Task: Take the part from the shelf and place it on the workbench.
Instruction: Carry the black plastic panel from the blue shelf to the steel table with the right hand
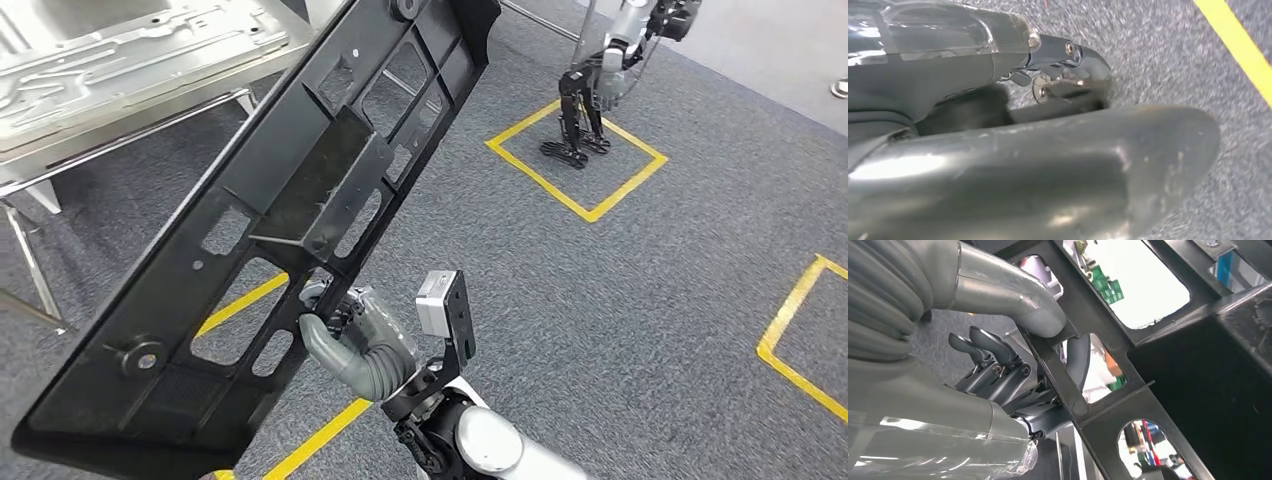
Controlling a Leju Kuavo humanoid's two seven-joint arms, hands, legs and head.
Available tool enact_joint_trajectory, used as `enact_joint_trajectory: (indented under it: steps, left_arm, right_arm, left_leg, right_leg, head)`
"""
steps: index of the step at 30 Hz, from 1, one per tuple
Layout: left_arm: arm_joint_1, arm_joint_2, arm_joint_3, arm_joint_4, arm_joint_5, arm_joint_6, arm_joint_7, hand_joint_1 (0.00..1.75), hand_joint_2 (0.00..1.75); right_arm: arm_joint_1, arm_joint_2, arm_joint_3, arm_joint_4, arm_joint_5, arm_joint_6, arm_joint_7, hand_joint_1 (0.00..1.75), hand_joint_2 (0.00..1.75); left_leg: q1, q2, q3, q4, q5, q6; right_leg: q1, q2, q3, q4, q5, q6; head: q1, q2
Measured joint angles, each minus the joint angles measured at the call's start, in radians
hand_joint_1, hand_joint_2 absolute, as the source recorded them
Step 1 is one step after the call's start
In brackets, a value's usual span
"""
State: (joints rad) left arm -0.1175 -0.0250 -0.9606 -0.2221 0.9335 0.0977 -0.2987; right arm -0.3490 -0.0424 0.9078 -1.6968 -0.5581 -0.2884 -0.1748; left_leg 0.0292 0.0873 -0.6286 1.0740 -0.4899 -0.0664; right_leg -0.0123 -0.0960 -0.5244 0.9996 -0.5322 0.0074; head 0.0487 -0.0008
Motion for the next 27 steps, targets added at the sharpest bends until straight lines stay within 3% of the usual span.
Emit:
enact_joint_trajectory:
  steps: [1, 2, 4, 6, 8, 10, 11, 12, 13, 15, 17, 19, 21, 23, 25, 26, 27]
  left_arm:
    - [0.0, 0.0, 0.0, 0.0, 0.0, 0.001, 0.0, 0.0, 0.0]
    - [0.0, 0.0, 0.0, 0.0, 0.001, 0.002, 0.001, 0.0, 0.0]
    - [0.001, 0.0, 0.0, 0.0, 0.002, 0.007, 0.002, 0.0, 0.0]
    - [-0.001, 0.0, 0.0, 0.0, 0.004, 0.015, 0.006, 0.0, 0.0]
    - [-0.003, -0.002, 0.0, 0.0, 0.01, 0.023, 0.012, 0.0, 0.0]
    - [-0.004, -0.004, 0.0, 0.0, 0.018, 0.028, 0.018, 0.0, 0.0]
    - [-0.003, -0.005, 0.0, 0.0, 0.021, 0.03, 0.02, 0.0, 0.0]
    - [-0.003, -0.005, 0.0, 0.0, 0.024, 0.031, 0.022, 0.0, 0.0]
    - [-0.002, -0.005, 0.0, 0.0, 0.026, 0.032, 0.024, 0.0, 0.0]
    - [-0.003, -0.008, 0.0, 0.0, 0.031, 0.034, 0.027, 0.0, 0.0]
    - [-0.004, -0.013, 0.0, 0.0, 0.035, 0.036, 0.028, 0.0, 0.0]
    - [-0.002, -0.015, 0.0, -0.001, 0.036, 0.037, 0.029, 0.0, 0.0]
    - [-0.001, -0.014, 0.0, 0.0, 0.036, 0.037, 0.028, 0.0, 0.0]
    - [-0.003, -0.012, 0.0, 0.0, 0.037, 0.037, 0.028, 0.0, 0.0]
    - [-0.004, -0.01, 0.0, 0.0, 0.037, 0.038, 0.029, 0.0, 0.0]
    - [-0.003, -0.008, 0.0, 0.0, 0.036, 0.039, 0.03, 0.0, 0.0]
    - [-0.001, -0.006, 0.0, 0.0, 0.036, 0.041, 0.031, 0.0, 0.0]
  right_arm:
    - [-0.002, 0.0, 0.001, 0.0, 0.0, -0.002, 0.001, 1.75, 1.75]
    - [-0.003, 0.0, 0.002, -0.001, 0.0, -0.003, 0.001, 1.75, 1.75]
    - [-0.004, 0.0, 0.005, -0.001, 0.0, -0.005, 0.003, 1.75, 1.75]
    - [-0.005, -0.001, 0.006, -0.001, 0.0, -0.006, 0.006, 1.75, 1.75]
    - [-0.004, -0.004, 0.007, -0.002, 0.0, -0.006, 0.008, 1.75, 1.75]
    - [-0.004, -0.008, 0.007, -0.001, -0.003, -0.006, 0.01, 1.75, 1.75]
    - [-0.005, -0.009, 0.008, 0.0, -0.005, -0.006, 0.011, 1.75, 1.75]
    - [-0.006, -0.01, 0.008, 0.0, -0.007, -0.005, 0.012, 1.75, 1.75]
    - [-0.009, -0.01, 0.008, -0.001, -0.008, -0.005, 0.013, 1.75, 1.75]
    - [-0.017, -0.01, 0.008, -0.001, -0.009, -0.004, 0.014, 1.75, 1.75]
    - [-0.024, -0.01, 0.009, -0.001, -0.012, -0.002, 0.015, 1.75, 1.75]
    - [-0.033, -0.005, 0.011, -0.001, -0.017, 0.001, 0.018, 1.75, 1.75]
    - [-0.041, 0.004, 0.012, 0.001, -0.021, 0.004, 0.018, 1.75, 1.75]
    - [-0.043, 0.01, 0.012, 0.004, -0.025, 0.007, 0.018, 1.75, 1.75]
    - [-0.041, 0.012, 0.012, 0.009, -0.03, 0.009, 0.017, 1.75, 1.75]
    - [-0.039, 0.012, 0.013, 0.012, -0.032, 0.009, 0.016, 1.75, 1.75]
    - [-0.037, 0.012, 0.013, 0.015, -0.035, 0.009, 0.015, 1.75, 1.75]
  left_leg:
    - [-0.004, 0.014, 0.008, -0.018, -0.002, 0.009]
    - [-0.009, 0.012, 0.006, -0.017, -0.006, 0.023]
    - [-0.009, -0.014, 0.0, -0.017, -0.004, 0.045]
    - [-0.008, -0.043, -0.001, -0.018, 0.0, 0.058]
    - [-0.01, -0.073, -0.002, -0.018, 0.003, 0.066]
    - [-0.016, -0.106, -0.002, -0.018, 0.005, 0.072]
    - [-0.02, -0.122, -0.002, -0.018, 0.006, 0.073]
    - [-0.024, -0.138, -0.002, -0.018, 0.007, 0.075]
    - [-0.027, -0.153, -0.001, -0.018, 0.009, 0.076]
    - [-0.028, -0.177, -0.003, -0.02, 0.013, 0.075]
    - [-0.02, -0.197, -0.009, -0.023, 0.021, 0.067]
    - [-0.014, -0.212, -0.015, -0.028, 0.029, 0.055]
    - [-0.022, -0.162, -0.029, -0.01, 0.012, 0.047]
    - [-0.024, -0.095, -0.07, 0.073, -0.042, 0.036]
    - [-0.012, -0.084, -0.114, 0.172, -0.084, 0.021]
    - [-0.006, -0.082, -0.12, 0.188, -0.082, 0.013]
    - [-0.001, -0.077, -0.106, 0.169, -0.063, 0.005]
  right_leg:
    - [0.002, -0.008, -0.001, 0.008, -0.006, 0.007]
    - [0.004, -0.015, -0.002, 0.011, -0.009, 0.012]
    - [0.0, -0.024, 0.002, 0.013, -0.014, 0.02]
    - [-0.005, 0.011, -0.009, 0.051, -0.049, 0.026]
    - [-0.006, 0.064, -0.051, 0.161, -0.114, 0.027]
    - [-0.001, 0.085, -0.1, 0.266, -0.149, 0.02]
    - [0.002, 0.089, -0.109, 0.277, -0.14, 0.013]
    - [0.006, 0.094, -0.103, 0.254, -0.114, 0.004]
    - [0.011, 0.105, -0.085, 0.202, -0.076, -0.007]
    - [0.018, 0.148, -0.041, 0.091, -0.018, -0.033]
    - [0.024, 0.173, -0.022, 0.041, -0.002, -0.047]
    - [0.026, 0.155, -0.014, 0.015, 0.007, -0.051]
    - [0.019, 0.127, 0.002, -0.025, 0.021, -0.049]
    - [0.015, 0.097, 0.009, -0.046, 0.031, -0.044]
    - [0.012, 0.066, 0.008, -0.045, 0.03, -0.041]
    - [0.01, 0.051, 0.007, -0.041, 0.027, -0.037]
    - [0.007, 0.036, 0.007, -0.036, 0.023, -0.031]
  head:
    - [0.0, 0.0]
    - [0.001, 0.0]
    - [0.009, 0.0]
    - [0.016, 0.0]
    - [0.029, 0.0]
    - [0.041, 0.0]
    - [0.045, 0.0]
    - [0.05, 0.0]
    - [0.053, 0.0]
    - [0.048, 0.0]
    - [0.045, 0.0]
    - [0.054, 0.0]
    - [0.051, 0.0]
    - [0.033, 0.0]
    - [0.017, 0.0]
    - [0.013, 0.0]
    - [0.011, 0.0]
